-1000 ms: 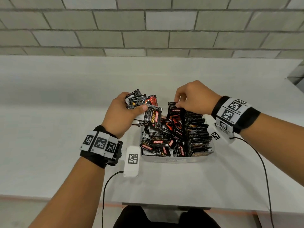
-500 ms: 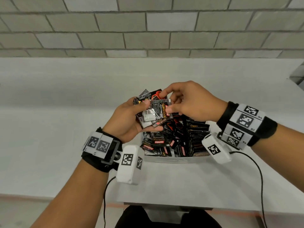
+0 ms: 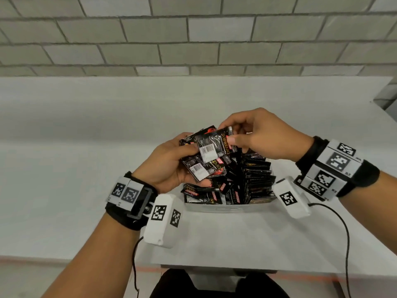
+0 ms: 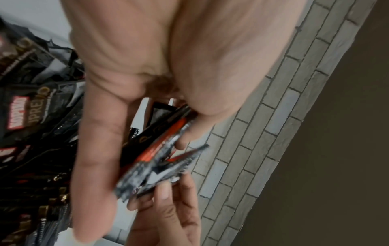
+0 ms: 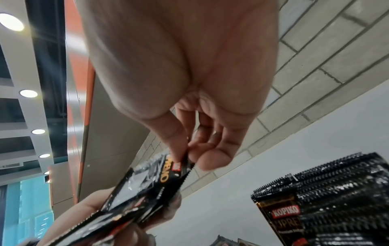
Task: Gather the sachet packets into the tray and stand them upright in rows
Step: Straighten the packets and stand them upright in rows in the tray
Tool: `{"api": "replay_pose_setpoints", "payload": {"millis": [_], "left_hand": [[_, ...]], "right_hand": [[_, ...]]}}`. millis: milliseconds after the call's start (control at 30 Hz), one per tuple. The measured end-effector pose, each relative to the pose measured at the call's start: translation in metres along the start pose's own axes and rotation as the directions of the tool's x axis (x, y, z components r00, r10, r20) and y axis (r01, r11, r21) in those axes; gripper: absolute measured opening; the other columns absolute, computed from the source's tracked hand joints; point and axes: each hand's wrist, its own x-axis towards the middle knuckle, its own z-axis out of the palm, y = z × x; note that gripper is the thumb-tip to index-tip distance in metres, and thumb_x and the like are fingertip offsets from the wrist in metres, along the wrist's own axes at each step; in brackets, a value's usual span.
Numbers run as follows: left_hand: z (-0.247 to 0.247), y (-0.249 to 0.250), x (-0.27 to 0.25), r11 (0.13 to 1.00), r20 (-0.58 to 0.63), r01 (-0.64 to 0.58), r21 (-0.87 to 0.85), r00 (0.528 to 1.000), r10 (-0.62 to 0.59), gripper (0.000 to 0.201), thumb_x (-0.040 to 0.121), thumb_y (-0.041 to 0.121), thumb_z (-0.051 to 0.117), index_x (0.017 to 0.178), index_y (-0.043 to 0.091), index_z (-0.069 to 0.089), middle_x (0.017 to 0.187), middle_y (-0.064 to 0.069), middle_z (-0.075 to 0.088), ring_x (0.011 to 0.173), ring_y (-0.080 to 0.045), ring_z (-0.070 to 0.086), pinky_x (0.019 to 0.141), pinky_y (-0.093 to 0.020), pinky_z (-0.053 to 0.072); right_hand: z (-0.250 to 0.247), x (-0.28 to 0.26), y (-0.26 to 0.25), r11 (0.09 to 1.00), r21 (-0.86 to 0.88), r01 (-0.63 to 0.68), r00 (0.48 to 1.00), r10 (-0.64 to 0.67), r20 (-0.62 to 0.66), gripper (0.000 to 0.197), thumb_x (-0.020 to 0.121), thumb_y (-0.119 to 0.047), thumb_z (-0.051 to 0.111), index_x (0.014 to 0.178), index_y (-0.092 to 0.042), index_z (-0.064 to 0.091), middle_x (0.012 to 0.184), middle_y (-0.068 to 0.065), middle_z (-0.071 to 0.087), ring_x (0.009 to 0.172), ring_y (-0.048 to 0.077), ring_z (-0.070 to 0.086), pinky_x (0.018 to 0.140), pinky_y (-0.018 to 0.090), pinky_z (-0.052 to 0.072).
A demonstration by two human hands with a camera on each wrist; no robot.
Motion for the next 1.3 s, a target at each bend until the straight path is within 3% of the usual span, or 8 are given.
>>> {"api": "replay_pose_setpoints", "payload": {"millis": [133,300,467,600,700,967,1133,1300], "left_hand": [[0.000,-0.002,0.005,0.998,-0.075,-0.058,0.027,0.995,0.060,0.026,0.098,-0.001,0.055,0.122,0.006,0.054,0.103,-0.018,0.071,0.079,-0.033,0.075,0.047,-0.044,0.060],[0.002,-0.006,0.009,0.995,-0.083,-0.082,0.058,0.993,0.086,0.035,0.094,0.003,0.061,0.128,0.005,0.051,0.105,-0.019,0.071,0.079,-0.034,0.075,0.050,-0.047,0.061],[0.002,-0.004,0.011,0.992,-0.086,-0.112,0.063,0.989,0.118,0.031,0.097,0.002,0.059,0.127,0.004,0.051,0.115,-0.024,0.067,0.081,-0.035,0.075,0.051,-0.044,0.061],[-0.010,-0.002,0.009,0.989,-0.107,-0.139,0.054,0.984,0.144,0.035,0.093,0.004,0.062,0.126,0.006,0.050,0.120,-0.026,0.066,0.089,-0.040,0.074,0.056,-0.050,0.061],[-0.025,0.001,0.006,0.983,-0.162,-0.174,0.059,0.970,0.181,0.036,0.095,0.002,0.060,0.129,0.004,0.049,0.119,-0.027,0.066,0.092,-0.040,0.074,0.059,-0.051,0.062],[-0.039,0.003,0.003,0.976,-0.225,-0.194,0.099,0.951,0.212,0.035,0.095,0.003,0.060,0.129,0.002,0.050,0.121,-0.026,0.065,0.095,-0.040,0.073,0.065,-0.057,0.062],[-0.037,-0.002,0.007,0.979,-0.220,-0.178,0.103,0.955,0.197,0.034,0.094,0.002,0.061,0.126,0.005,0.051,0.117,-0.023,0.068,0.095,-0.037,0.074,0.063,-0.054,0.062],[-0.033,-0.004,0.010,0.977,-0.207,-0.176,0.118,0.958,0.198,0.026,0.097,0.001,0.059,0.120,0.006,0.052,0.112,-0.021,0.069,0.090,-0.035,0.075,0.060,-0.051,0.062]], "right_hand": [[-0.006,-0.003,-0.002,0.978,0.194,0.077,0.970,-0.029,-0.240,0.012,0.090,-0.007,0.072,0.097,-0.015,0.077,0.065,0.005,0.068,0.056,0.016,0.059,0.058,0.027,0.050],[-0.005,-0.005,-0.007,0.879,0.461,0.121,0.990,-0.073,-0.121,0.017,0.089,-0.003,0.062,0.096,0.004,0.075,0.087,0.019,0.076,0.075,0.031,0.071,0.069,0.032,0.061],[0.004,-0.004,-0.002,0.996,0.092,0.002,0.996,0.006,-0.086,0.021,0.075,-0.014,0.088,0.092,-0.016,0.076,0.071,-0.003,0.075,0.059,0.003,0.063,0.063,0.012,0.049],[-0.003,0.002,0.004,0.997,0.063,-0.047,0.998,0.050,-0.045,0.046,0.072,-0.009,0.089,0.112,-0.022,0.070,0.081,-0.001,0.078,0.063,0.006,0.068,0.065,0.017,0.054],[-0.011,0.010,0.011,0.991,0.005,-0.132,0.985,0.132,-0.109,0.031,0.079,-0.007,0.084,0.105,-0.020,0.074,0.085,0.001,0.076,0.062,0.018,0.074,0.066,0.029,0.060],[0.002,0.029,0.036,0.937,-0.326,-0.124,0.981,0.066,-0.183,0.013,0.076,-0.015,0.085,0.077,-0.016,0.072,0.073,-0.010,0.069,0.066,0.001,0.063,0.063,0.011,0.047],[0.012,0.035,0.044,0.855,-0.518,-0.029,0.996,-0.019,-0.086,0.015,0.080,-0.016,0.078,0.076,-0.020,0.065,0.076,-0.011,0.063,0.077,0.011,0.057,0.073,0.035,0.053],[0.010,0.039,0.040,0.834,-0.552,0.016,0.996,-0.064,-0.067,0.014,0.078,-0.008,0.070,0.076,-0.020,0.062,0.072,-0.013,0.058,0.077,0.014,0.055,0.070,0.035,0.052]]}}
